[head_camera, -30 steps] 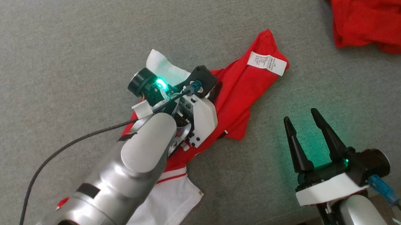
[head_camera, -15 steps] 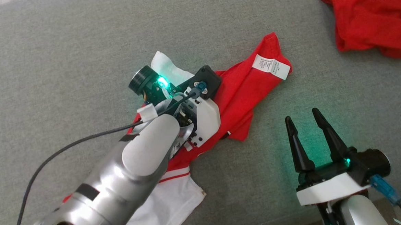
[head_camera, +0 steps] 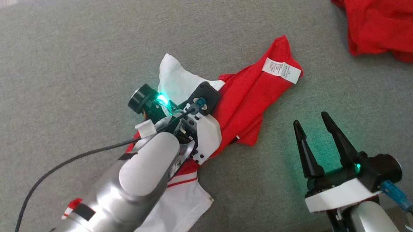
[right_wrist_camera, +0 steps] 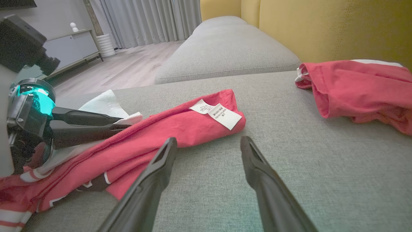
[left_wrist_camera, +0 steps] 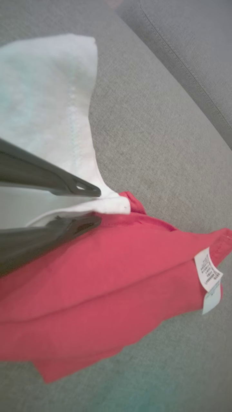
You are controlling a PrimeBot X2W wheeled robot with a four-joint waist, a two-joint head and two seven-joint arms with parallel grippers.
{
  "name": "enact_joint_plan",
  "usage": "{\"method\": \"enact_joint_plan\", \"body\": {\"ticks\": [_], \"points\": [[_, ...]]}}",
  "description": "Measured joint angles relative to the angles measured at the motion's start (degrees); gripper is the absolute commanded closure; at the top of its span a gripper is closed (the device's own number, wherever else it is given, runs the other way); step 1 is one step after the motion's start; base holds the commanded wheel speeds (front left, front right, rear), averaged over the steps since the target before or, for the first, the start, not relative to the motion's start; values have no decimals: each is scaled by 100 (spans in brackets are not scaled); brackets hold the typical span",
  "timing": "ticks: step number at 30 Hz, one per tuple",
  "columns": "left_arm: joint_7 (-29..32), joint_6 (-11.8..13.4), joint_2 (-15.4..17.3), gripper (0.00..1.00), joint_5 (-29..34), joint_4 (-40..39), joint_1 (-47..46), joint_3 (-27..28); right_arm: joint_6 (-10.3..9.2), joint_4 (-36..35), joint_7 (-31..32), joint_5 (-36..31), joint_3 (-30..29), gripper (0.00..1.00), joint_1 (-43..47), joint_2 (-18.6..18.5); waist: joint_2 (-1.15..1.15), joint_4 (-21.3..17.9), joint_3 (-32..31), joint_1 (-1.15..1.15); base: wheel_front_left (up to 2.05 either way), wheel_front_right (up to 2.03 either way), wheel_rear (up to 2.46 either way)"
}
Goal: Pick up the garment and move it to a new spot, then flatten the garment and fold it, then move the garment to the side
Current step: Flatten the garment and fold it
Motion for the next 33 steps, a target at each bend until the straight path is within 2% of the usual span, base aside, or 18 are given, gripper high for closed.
{"method": "enact_joint_plan", "body": {"ticks": [3,14,15,16,21,26,29,33], "points": [[-70,96,38,73,0,-25,-1,5,0,1,0,0,20,0,0,0,0,-25,1,0,0,0,0],[-221,151,52,85,0,-18,-18,9,0,11,0,7,73,0,0,0,0,-87,-32,0,0,0,0],[-244,151,52,96,0,-15,-18,8,0,12,0,7,73,0,0,0,0,-89,-38,0,0,0,0],[-270,151,52,100,-1,-12,-18,8,0,12,0,7,73,0,0,0,0,-90,-45,0,0,0,0],[-339,146,49,100,-47,38,-18,-2,0,21,0,5,81,0,4,0,0,-74,-97,0,0,0,0],[-706,179,91,100,-69,-101,3,11,0,16,0,-56,41,0,13,0,0,84,-211,0,0,0,0],[-847,300,232,100,-171,-338,107,58,0,23,0,-51,-159,0,10,-4,0,269,-293,0,0,0,0],[-990,449,615,100,-171,-712,426,216,0,272,0,308,-335,0,-40,-163,0,593,-385,0,0,0,0]]}}
